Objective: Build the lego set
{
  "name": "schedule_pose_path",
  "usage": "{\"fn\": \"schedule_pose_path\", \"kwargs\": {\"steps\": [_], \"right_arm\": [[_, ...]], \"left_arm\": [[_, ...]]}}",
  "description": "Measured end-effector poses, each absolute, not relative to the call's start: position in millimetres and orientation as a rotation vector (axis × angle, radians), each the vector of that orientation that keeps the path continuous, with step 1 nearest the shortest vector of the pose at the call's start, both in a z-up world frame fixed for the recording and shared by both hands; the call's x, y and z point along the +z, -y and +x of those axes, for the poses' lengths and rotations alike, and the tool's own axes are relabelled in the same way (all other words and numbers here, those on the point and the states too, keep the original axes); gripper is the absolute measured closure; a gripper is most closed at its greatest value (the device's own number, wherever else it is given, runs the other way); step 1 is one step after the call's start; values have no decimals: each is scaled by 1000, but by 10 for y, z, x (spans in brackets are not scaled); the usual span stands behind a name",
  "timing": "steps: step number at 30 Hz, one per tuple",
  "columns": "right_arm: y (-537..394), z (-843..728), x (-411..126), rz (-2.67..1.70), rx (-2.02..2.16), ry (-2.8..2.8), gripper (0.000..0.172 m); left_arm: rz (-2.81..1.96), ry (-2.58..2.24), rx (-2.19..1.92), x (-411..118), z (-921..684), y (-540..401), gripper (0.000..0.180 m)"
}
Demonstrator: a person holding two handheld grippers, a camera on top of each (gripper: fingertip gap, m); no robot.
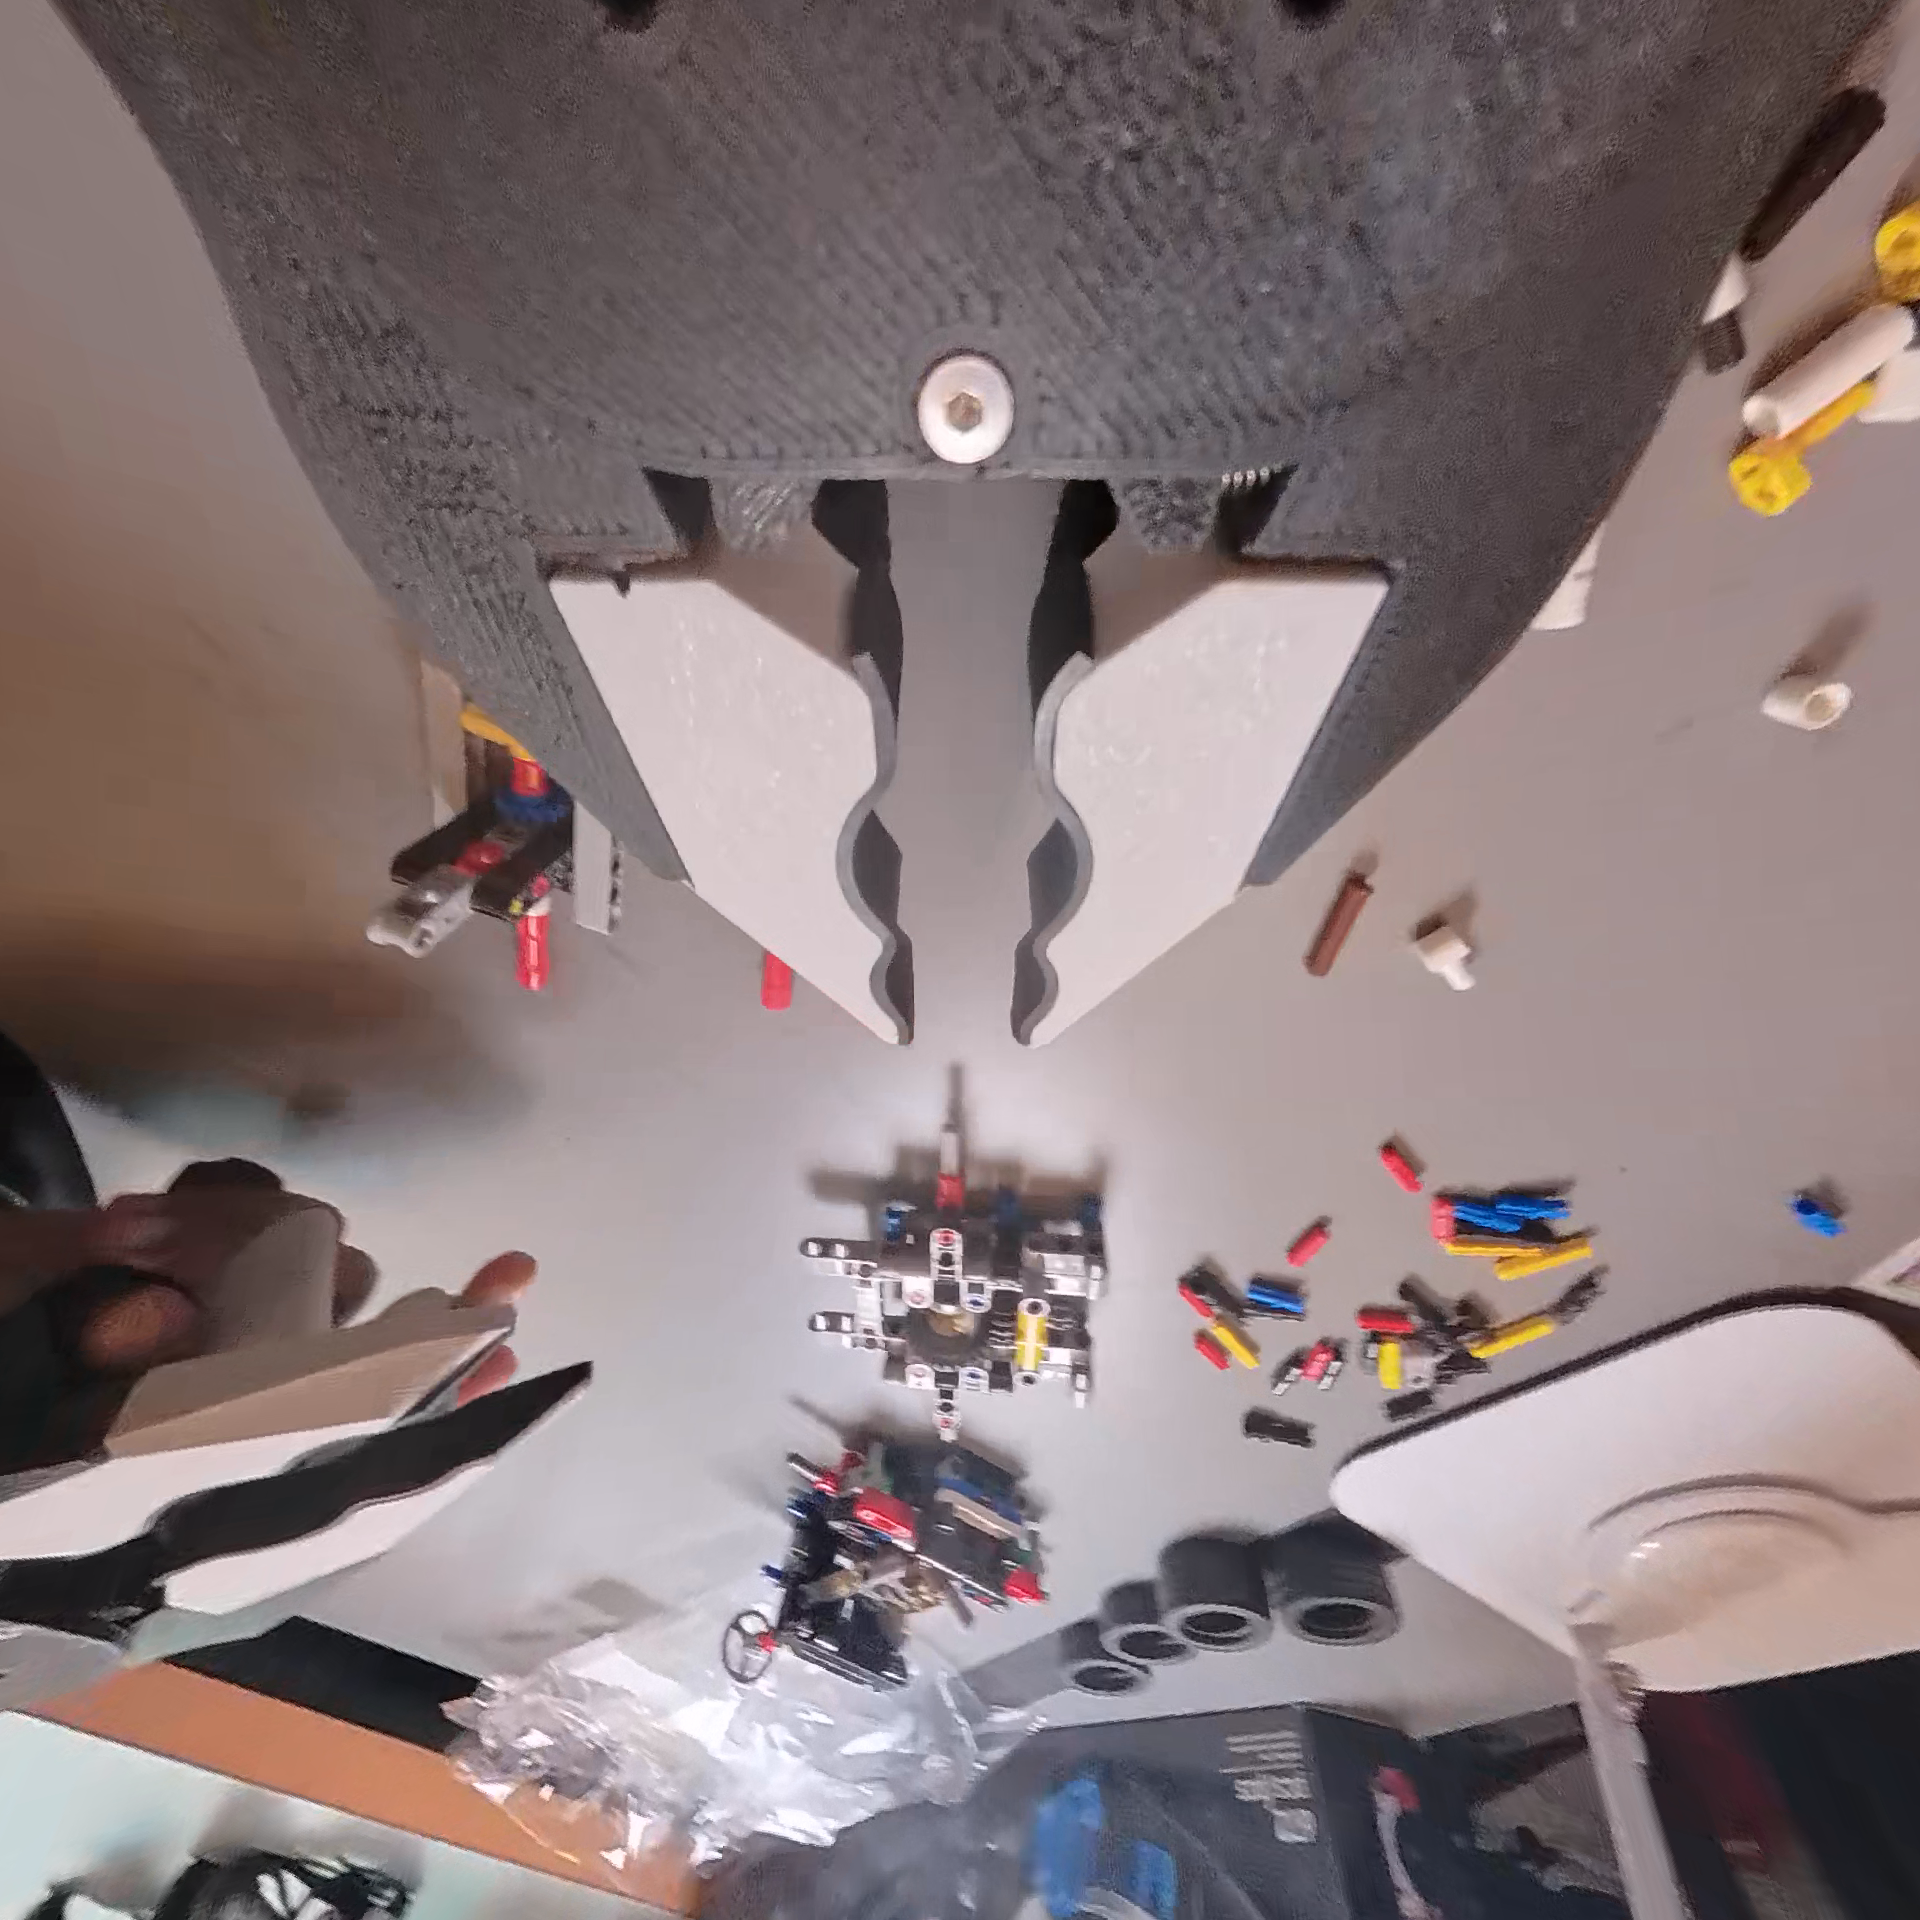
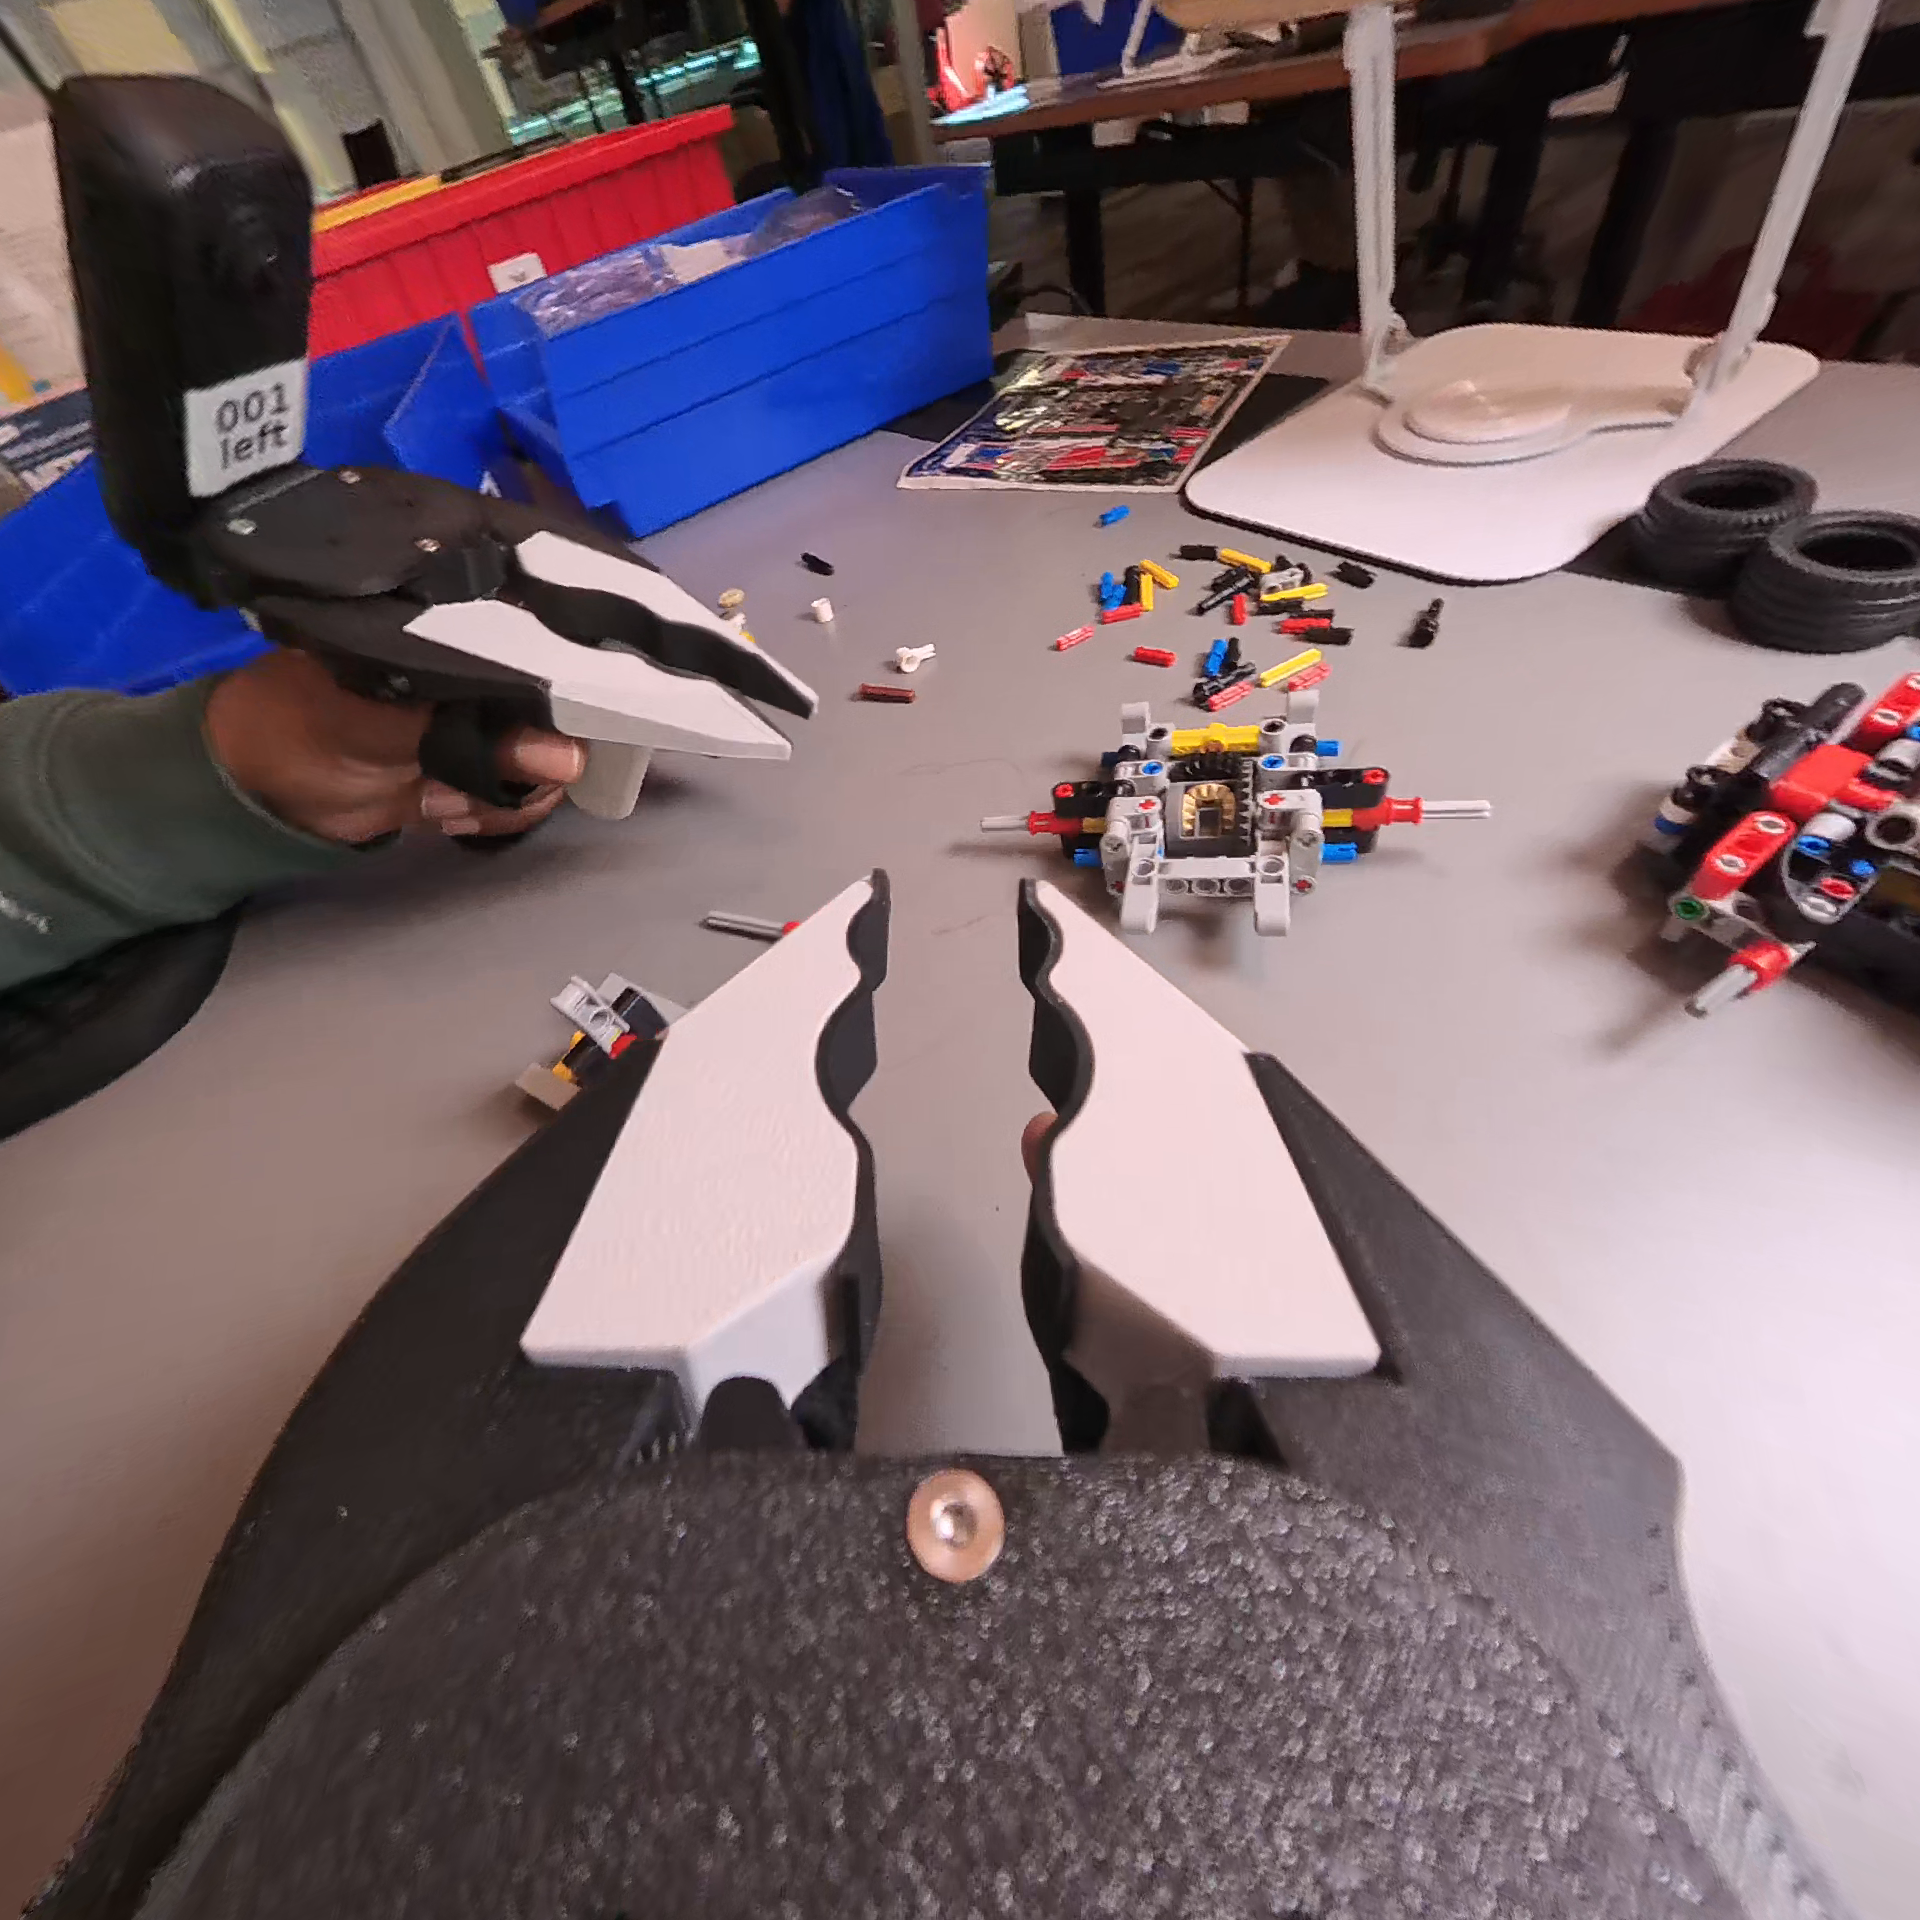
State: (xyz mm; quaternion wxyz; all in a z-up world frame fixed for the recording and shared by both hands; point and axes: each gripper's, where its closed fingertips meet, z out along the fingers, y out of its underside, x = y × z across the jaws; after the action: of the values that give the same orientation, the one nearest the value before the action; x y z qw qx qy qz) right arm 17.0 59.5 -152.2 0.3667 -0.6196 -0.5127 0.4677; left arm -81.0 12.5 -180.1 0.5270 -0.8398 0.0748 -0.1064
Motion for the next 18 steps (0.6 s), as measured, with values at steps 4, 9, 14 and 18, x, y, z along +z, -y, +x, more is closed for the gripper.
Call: {"fn": "schedule_pose_path", "kwargs": {"steps": [4, 9, 14, 18], "right_arm": [[-582, 68, -1381, -1620, 1159, 1293, 162], [-45, -240, -973, -1559, 1198, 1393, 172], [1295, -681, -408, -1401, 1355, 1702, 172], [2590, -745, 60, -1121, 1343, 2049, 172]], "left_arm": [[-1969, -99, -177, -1754, -973, -139, 163], [-1950, -46, -125, -1726, -1094, -109, 163], [-1943, 14, -147, -1722, -1172, -105, 163], [-1939, 23, -141, -1717, -1187, -102, 163]]}}
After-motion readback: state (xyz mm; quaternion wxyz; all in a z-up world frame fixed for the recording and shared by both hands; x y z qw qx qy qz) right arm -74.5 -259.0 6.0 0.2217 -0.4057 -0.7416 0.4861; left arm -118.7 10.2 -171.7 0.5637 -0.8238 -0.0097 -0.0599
